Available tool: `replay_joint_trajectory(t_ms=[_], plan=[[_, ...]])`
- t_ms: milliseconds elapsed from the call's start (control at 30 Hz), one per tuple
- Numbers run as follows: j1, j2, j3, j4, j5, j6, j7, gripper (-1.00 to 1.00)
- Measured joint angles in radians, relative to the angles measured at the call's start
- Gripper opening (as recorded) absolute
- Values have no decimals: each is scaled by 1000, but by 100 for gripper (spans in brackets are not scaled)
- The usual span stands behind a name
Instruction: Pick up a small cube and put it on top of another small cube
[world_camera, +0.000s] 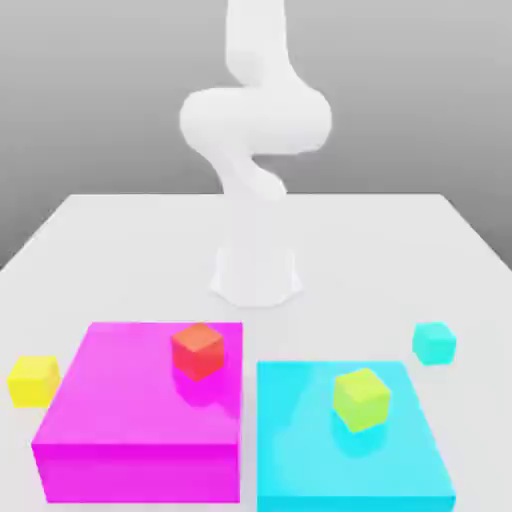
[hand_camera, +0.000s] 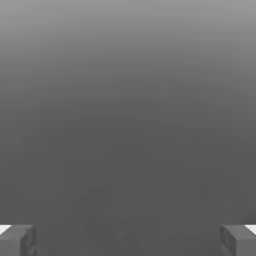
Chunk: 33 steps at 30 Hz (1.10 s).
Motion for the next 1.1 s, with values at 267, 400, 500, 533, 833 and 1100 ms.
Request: replay_joint_trajectory(t_ms=[267, 400, 500, 533, 833, 1100], plan=[[-176, 295, -74, -90, -6, 141, 219, 0], [-253, 439, -122, -135, -2, 210, 322, 0], [-305, 548, -162, -168, 9, 262, 393, 0], [-322, 585, -176, -179, 15, 280, 415, 0], [-489, 919, -230, -254, 154, 446, 518, 0], [-568, 1082, -134, -225, 249, 573, 453, -100]])
